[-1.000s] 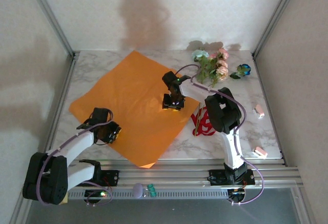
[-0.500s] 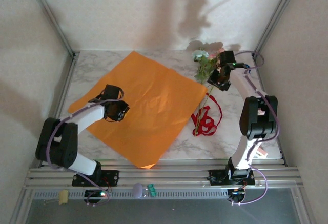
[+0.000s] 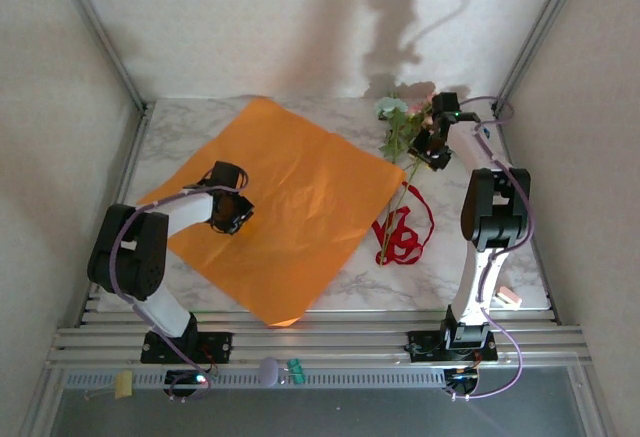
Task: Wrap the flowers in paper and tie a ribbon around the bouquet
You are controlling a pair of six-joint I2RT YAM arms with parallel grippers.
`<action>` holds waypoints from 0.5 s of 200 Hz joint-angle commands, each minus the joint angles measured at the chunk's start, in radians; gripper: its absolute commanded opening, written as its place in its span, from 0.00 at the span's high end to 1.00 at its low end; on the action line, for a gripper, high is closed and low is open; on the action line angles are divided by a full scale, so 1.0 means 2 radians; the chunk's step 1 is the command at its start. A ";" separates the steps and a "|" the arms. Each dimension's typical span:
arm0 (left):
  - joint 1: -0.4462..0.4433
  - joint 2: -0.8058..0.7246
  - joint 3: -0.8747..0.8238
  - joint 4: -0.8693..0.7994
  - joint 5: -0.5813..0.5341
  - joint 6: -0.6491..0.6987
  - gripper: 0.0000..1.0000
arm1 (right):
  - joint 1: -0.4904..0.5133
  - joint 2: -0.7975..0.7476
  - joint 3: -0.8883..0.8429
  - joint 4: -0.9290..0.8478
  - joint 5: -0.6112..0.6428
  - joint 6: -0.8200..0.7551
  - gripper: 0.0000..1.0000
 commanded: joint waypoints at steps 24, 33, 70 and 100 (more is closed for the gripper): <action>0.006 0.021 0.013 -0.021 -0.031 0.014 0.80 | -0.040 0.050 0.028 0.021 -0.027 0.069 0.56; 0.006 0.022 0.014 -0.021 -0.029 0.013 0.80 | -0.045 0.056 0.033 0.027 -0.031 0.080 0.58; 0.006 0.023 0.014 -0.022 -0.023 0.012 0.81 | -0.055 0.080 0.046 0.040 -0.049 0.121 0.64; 0.005 0.022 0.013 -0.021 -0.018 0.012 0.81 | -0.055 0.095 0.051 0.056 -0.061 0.137 0.64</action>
